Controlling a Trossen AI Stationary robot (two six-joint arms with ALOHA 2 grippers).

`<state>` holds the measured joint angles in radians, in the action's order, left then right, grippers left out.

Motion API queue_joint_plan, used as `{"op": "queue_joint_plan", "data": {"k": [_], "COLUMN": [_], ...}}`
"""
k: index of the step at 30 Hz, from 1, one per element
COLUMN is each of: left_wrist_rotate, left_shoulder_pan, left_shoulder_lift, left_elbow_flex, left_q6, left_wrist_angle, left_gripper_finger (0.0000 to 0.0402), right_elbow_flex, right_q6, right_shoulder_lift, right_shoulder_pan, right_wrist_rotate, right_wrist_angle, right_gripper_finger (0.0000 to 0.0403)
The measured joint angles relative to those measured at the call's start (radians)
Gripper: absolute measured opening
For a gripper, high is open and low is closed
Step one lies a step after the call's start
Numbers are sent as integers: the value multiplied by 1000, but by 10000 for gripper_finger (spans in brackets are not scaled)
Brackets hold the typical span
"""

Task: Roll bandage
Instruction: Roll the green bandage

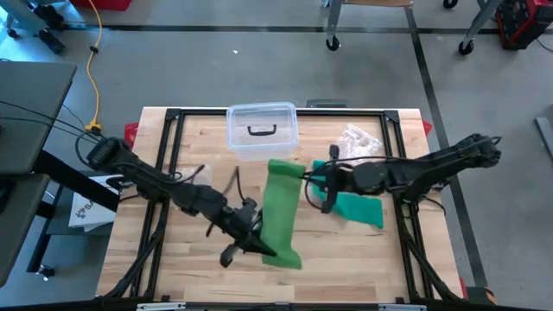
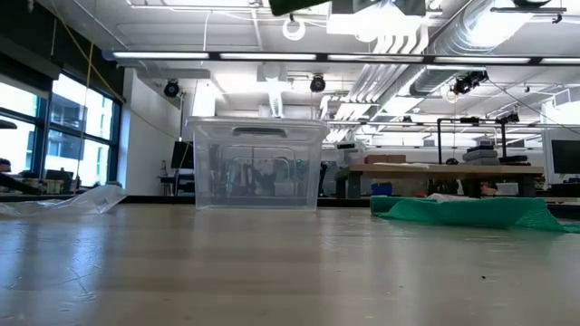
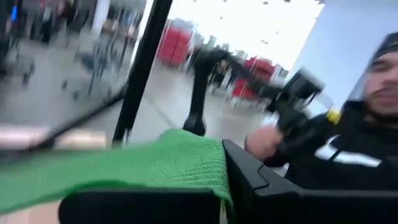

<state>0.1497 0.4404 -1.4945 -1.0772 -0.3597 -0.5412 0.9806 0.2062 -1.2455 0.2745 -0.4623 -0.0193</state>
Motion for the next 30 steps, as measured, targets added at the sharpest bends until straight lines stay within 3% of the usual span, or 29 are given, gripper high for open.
{"op": "queue_joint_plan", "data": {"k": [9, 14, 19, 30], "left_wrist_rotate": [-13, -24, -112, -201], "left_shoulder_pan": [-14, -43, -41, -18], "left_shoulder_lift": [92, 123, 106, 101], "left_elbow_flex": [-139, -140, -140, -140], "left_q6": [262, 251, 251, 318], "left_wrist_angle": [6, 79, 149, 165], "left_gripper_finger": [1, 1, 1, 1], "right_elbow_flex": [0, 0, 0, 0], "right_q6": [1, 3, 29, 83], "right_shoulder_lift": [-57, -57, -57, -57], "right_shoulder_pan": [25, 36, 35, 52], "right_wrist_rotate": [123, 119, 117, 123], "right_wrist_angle": [-5, -3, 35, 45], "right_gripper_finger": [0, 0, 0, 0]}}
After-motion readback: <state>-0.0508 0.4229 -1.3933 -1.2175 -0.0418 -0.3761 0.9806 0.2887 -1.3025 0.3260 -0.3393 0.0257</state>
